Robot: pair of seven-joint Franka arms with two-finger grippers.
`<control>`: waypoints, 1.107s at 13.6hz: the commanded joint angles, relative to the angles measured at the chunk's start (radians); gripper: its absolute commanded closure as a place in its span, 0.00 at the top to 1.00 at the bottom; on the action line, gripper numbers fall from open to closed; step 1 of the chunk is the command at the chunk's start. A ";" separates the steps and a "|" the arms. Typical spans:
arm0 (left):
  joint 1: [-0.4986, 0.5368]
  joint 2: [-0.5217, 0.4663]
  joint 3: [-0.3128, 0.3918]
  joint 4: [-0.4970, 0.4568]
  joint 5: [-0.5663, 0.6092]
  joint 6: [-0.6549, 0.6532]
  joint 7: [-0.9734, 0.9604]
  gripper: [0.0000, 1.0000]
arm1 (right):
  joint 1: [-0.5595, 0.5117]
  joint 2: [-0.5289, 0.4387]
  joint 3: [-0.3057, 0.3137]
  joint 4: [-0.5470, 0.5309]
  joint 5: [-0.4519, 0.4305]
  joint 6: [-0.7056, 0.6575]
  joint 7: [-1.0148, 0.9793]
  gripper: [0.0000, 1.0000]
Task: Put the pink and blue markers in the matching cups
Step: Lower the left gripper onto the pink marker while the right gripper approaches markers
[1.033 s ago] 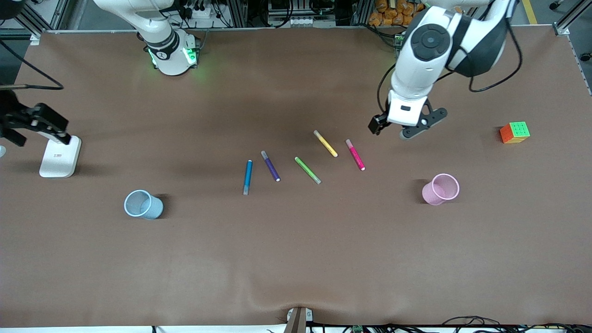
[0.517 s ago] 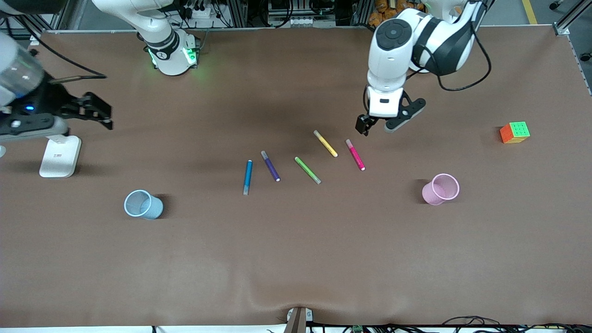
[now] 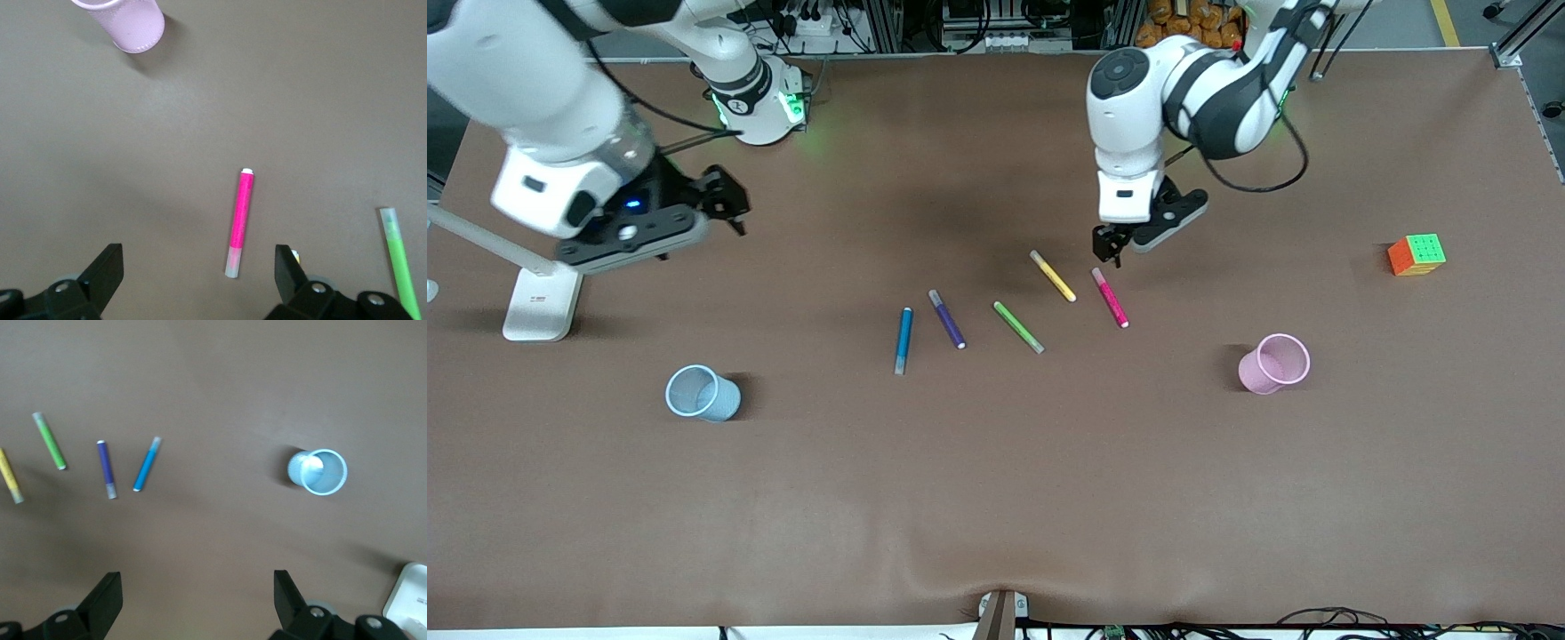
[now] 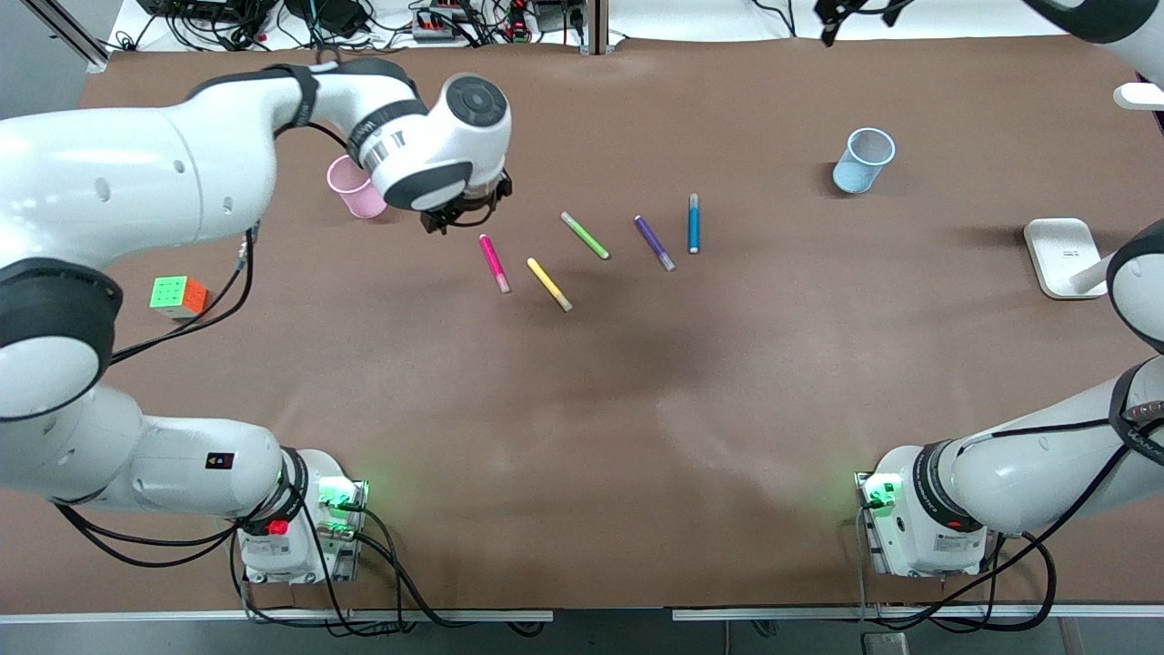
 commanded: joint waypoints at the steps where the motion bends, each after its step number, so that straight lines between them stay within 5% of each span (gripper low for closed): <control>1: -0.028 0.060 -0.003 0.001 0.102 0.028 -0.109 0.97 | 0.036 0.006 -0.011 0.015 0.011 -0.007 0.001 1.00; 7: -0.071 0.181 -0.003 0.004 0.279 0.062 -0.270 0.84 | 0.076 0.009 -0.012 0.007 0.106 -0.002 0.003 1.00; 15: -0.087 0.313 -0.003 0.002 0.457 0.063 -0.416 0.60 | 0.087 0.015 -0.014 0.004 0.096 0.041 0.001 1.00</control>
